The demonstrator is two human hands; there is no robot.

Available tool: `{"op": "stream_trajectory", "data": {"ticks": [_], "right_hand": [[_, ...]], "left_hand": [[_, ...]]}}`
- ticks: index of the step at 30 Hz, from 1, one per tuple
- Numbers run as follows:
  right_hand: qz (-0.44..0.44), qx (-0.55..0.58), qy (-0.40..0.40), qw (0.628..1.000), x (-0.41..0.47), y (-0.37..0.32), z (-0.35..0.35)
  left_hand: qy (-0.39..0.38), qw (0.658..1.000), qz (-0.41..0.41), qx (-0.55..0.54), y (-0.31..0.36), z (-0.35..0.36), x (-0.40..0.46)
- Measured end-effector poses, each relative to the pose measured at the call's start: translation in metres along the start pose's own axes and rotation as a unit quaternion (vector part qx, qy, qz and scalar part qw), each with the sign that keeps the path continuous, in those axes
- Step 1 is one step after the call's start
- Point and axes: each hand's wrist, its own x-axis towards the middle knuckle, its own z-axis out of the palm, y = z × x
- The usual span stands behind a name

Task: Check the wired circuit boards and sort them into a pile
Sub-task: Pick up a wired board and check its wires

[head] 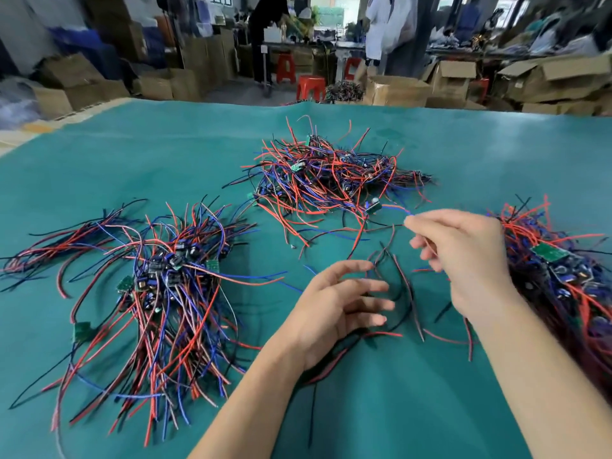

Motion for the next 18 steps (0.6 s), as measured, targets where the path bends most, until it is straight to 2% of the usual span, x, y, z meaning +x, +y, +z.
{"op": "stream_trajectory", "data": {"ticks": [3,5,8,11,13,14,15,17,18], "right_hand": [[0.008,0.056,-0.02,0.998,-0.023,0.002,-0.02],[0.035,0.064,-0.07,0.995,-0.03,0.007,-0.028],[0.072,0.0,-0.193,0.979,-0.034,0.013,-0.03],[0.048,-0.086,-0.256,0.962,-0.037,0.014,-0.028],[0.048,-0.09,-0.289,0.952,-0.038,0.014,-0.026],[0.041,-0.092,-0.28,0.955,-0.038,0.016,-0.026],[0.017,-0.112,-0.238,0.965,-0.037,0.02,-0.025],[-0.051,-0.187,-0.093,0.977,-0.033,0.026,-0.026],[-0.087,-0.225,-0.021,0.97,-0.032,0.027,-0.025]], "left_hand": [[0.005,0.999,0.008,-0.033,-0.001,0.001,0.001],[0.003,0.999,0.031,-0.033,-0.003,0.001,0.002],[-0.003,0.998,0.059,-0.013,-0.001,-0.001,0.002],[0.012,0.998,0.066,-0.006,0.001,-0.004,0.002],[0.023,0.997,0.076,0.009,0.001,-0.007,0.003],[0.02,0.997,0.078,0.015,0.0,-0.007,0.003],[0.014,0.996,0.08,0.02,0.0,-0.008,0.003],[-0.004,0.996,0.086,0.033,-0.002,-0.008,0.002],[-0.013,0.995,0.087,0.042,-0.002,-0.008,0.002]]}}
